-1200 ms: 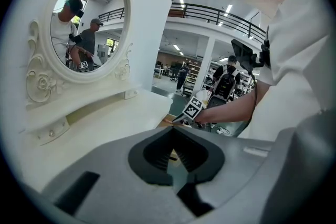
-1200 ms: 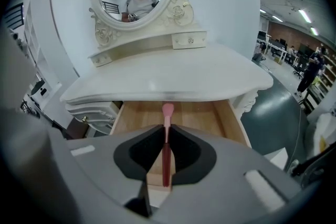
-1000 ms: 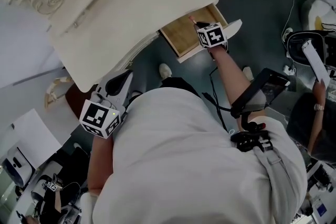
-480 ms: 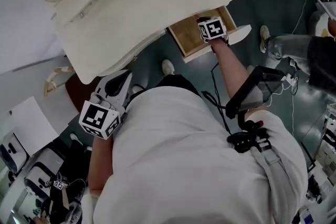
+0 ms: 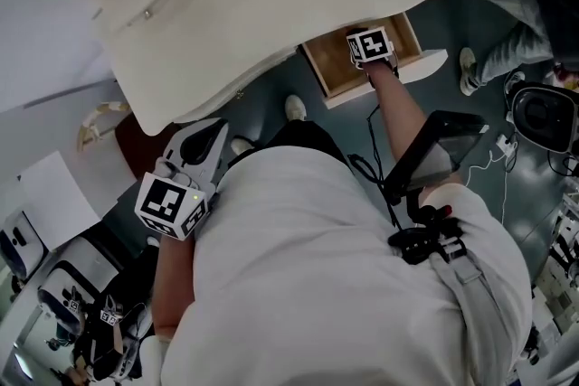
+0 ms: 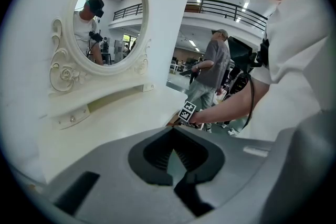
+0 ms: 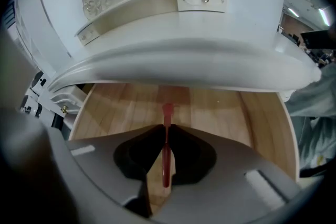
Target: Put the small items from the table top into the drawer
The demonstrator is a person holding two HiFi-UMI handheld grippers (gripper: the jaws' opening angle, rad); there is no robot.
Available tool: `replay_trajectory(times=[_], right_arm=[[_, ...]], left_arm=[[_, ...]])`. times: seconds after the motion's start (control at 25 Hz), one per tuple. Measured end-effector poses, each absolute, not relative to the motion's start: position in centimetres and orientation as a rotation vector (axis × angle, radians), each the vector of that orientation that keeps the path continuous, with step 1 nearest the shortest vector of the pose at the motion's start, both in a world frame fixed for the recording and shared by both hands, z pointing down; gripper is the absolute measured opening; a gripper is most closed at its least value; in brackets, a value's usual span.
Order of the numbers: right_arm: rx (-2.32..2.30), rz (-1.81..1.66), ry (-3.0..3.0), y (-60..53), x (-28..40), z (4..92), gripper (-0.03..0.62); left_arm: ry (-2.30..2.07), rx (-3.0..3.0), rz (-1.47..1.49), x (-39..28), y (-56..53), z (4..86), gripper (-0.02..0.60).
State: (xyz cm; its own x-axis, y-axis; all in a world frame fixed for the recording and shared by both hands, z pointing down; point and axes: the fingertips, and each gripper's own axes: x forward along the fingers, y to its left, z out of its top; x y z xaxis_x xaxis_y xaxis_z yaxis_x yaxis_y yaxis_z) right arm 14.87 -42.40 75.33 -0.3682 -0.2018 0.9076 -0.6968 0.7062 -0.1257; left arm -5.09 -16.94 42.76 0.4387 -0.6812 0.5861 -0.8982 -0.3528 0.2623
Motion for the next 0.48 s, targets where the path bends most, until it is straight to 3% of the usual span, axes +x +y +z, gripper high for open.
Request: replay_trajectory(times=[0.48], right_arm=[[0.626,0.645,-1.87,-41.9,14.0,77.8,0.048]], left_arm=[[-1.318,2.113,0.515,-5.4,-17.7,43.7,0.002]])
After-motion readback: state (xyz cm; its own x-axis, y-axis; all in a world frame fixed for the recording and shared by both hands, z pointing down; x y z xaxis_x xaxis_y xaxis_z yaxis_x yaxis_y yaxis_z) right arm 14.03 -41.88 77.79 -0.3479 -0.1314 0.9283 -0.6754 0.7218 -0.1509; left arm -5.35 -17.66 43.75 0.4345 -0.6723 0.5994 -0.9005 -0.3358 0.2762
